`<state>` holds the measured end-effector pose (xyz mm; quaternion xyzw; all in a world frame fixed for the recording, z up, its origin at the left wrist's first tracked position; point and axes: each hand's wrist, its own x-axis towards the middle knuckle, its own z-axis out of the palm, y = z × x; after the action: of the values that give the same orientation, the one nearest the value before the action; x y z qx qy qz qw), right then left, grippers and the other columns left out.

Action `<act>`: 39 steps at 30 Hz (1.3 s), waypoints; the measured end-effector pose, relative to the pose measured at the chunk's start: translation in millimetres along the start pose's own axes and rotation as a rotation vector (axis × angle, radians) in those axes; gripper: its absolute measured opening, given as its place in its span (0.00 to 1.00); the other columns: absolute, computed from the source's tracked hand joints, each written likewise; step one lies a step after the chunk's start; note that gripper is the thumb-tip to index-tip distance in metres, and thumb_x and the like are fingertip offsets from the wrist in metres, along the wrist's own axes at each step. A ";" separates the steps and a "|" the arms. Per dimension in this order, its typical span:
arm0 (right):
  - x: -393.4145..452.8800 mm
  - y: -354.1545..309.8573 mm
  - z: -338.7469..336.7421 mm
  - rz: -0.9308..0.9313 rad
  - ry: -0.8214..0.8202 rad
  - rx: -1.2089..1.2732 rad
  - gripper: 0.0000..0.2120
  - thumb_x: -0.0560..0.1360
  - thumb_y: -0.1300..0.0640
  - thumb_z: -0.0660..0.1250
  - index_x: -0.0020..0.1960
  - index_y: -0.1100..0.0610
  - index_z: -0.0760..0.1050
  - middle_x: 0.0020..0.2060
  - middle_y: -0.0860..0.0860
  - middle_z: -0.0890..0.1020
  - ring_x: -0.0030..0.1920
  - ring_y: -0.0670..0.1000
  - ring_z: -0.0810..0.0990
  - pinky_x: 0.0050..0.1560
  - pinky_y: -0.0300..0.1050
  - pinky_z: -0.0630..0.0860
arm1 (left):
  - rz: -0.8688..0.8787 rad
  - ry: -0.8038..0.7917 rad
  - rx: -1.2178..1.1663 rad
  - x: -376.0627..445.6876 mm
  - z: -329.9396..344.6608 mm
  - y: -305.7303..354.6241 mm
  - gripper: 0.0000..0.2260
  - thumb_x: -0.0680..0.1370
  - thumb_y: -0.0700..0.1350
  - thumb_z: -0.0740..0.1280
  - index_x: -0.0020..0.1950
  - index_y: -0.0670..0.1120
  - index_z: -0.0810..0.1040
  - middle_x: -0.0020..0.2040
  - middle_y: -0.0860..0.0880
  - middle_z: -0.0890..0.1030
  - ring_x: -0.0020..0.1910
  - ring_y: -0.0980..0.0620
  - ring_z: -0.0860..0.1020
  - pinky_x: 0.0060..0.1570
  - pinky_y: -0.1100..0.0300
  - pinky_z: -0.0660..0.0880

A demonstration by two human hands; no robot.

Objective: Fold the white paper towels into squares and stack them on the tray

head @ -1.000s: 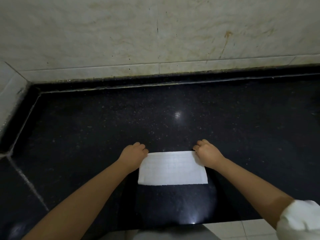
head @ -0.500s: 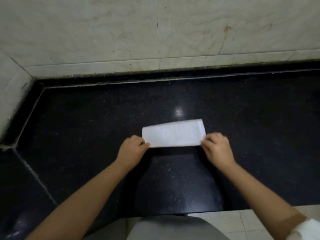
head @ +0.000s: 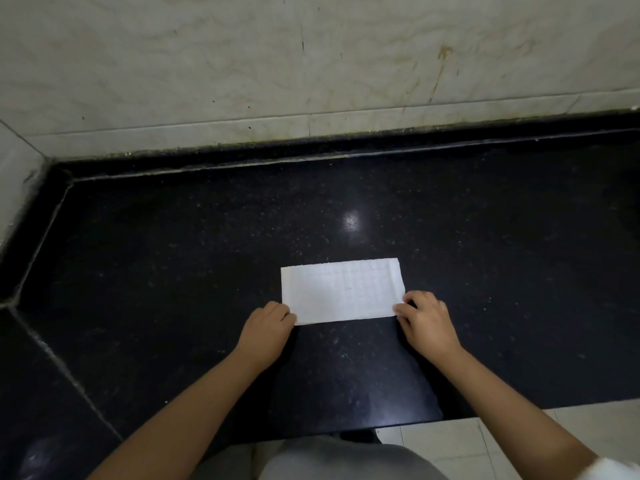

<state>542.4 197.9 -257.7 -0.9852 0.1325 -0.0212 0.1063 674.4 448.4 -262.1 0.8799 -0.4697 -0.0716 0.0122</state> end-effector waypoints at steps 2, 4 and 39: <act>2.4 0.7 -1.4 -0.019 -0.010 0.009 0.15 0.49 0.65 0.82 0.32 0.56 0.82 0.32 0.53 0.81 0.31 0.55 0.81 0.27 0.42 0.71 | 0.006 0.017 0.015 2.0 1.6 -1.0 0.17 0.46 0.42 0.82 0.29 0.48 0.80 0.29 0.52 0.79 0.27 0.53 0.78 0.24 0.68 0.70; 3.4 4.0 0.4 -0.039 -0.031 0.026 0.14 0.50 0.66 0.82 0.32 0.57 0.82 0.32 0.53 0.81 0.30 0.54 0.80 0.25 0.43 0.73 | -0.019 -0.002 0.039 2.6 3.2 -0.5 0.15 0.47 0.42 0.81 0.28 0.48 0.79 0.28 0.52 0.78 0.26 0.54 0.77 0.23 0.68 0.70; 65.0 -153.5 -19.3 0.223 0.225 0.496 0.07 0.74 0.68 0.63 0.49 0.67 0.77 0.42 0.56 0.78 0.42 0.54 0.76 0.41 0.37 0.67 | -0.530 -0.077 -0.287 4.7 -19.8 -24.3 0.25 0.82 0.50 0.49 0.77 0.43 0.47 0.78 0.47 0.46 0.77 0.51 0.44 0.75 0.53 0.45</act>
<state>643.1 321.4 -205.0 -0.8999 0.2418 -0.1501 0.3303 699.7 457.1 -245.2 0.9577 -0.2088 -0.1712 0.0997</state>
